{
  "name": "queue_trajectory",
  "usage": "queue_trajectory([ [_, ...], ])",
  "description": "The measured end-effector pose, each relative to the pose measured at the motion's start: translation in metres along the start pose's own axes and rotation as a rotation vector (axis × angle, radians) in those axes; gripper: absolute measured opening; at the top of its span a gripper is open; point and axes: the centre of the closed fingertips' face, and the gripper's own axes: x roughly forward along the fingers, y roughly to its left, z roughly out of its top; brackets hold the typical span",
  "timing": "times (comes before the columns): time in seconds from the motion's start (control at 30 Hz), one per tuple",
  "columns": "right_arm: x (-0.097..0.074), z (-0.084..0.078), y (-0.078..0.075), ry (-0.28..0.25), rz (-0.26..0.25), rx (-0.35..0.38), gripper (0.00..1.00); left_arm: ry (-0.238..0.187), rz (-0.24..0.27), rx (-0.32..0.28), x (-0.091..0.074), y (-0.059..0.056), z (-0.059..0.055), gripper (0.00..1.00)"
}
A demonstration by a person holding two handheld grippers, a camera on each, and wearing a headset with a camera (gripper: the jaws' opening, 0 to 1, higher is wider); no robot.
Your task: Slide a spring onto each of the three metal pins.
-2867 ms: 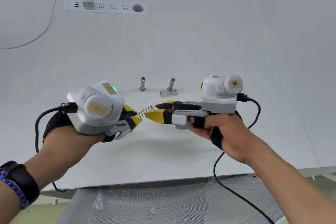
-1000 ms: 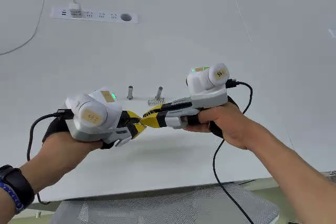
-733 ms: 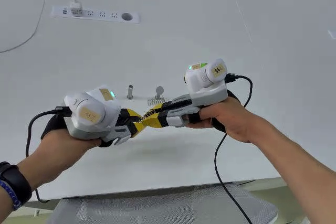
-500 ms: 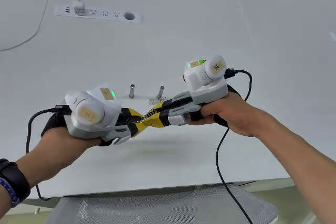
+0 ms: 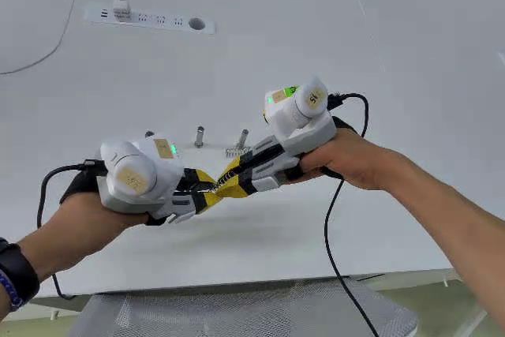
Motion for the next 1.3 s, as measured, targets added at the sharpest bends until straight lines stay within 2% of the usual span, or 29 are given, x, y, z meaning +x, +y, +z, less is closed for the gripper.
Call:
queue_trajectory([
  [0.37, 0.006, -0.002, 0.001, -0.011, -0.015, 0.013, 0.12, 0.002, 0.003, -0.019, -0.002, -0.002, -0.007, 0.10],
  [0.7, 0.010, 0.000, 0.002, -0.014, -0.020, 0.032, 0.12, -0.030, 0.020, -0.077, -0.006, -0.001, -0.011, 0.11],
  [0.97, 0.015, 0.005, 0.003, -0.039, -0.019, 0.062, 0.12, -0.057, 0.043, -0.135, -0.015, 0.004, -0.017, 0.12],
  [1.3, 0.019, 0.006, 0.001, -0.045, -0.026, 0.090, 0.12, -0.058, 0.056, -0.162, -0.023, 0.009, -0.028, 0.14],
])
